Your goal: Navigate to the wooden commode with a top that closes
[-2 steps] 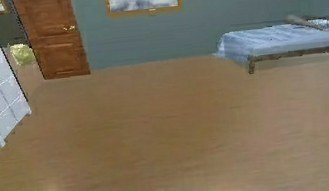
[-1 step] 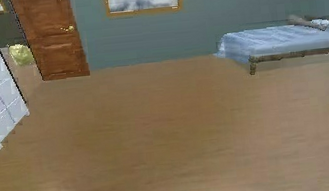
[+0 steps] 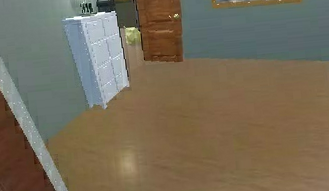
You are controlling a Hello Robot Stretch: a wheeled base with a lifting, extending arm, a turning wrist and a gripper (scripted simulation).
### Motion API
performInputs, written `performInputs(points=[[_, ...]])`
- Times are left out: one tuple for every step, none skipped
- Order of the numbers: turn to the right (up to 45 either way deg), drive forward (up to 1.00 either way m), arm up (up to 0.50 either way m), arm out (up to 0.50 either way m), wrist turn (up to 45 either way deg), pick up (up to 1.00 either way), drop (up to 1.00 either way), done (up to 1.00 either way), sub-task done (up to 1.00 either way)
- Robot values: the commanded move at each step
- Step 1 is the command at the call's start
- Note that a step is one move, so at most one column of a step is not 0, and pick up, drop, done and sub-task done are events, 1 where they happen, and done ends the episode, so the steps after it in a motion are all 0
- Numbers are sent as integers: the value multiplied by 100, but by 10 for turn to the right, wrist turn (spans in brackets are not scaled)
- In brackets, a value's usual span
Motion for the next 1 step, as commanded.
performInputs(points=[[0, 100, 0, 0, 0, 0, 0, 0, 0]])
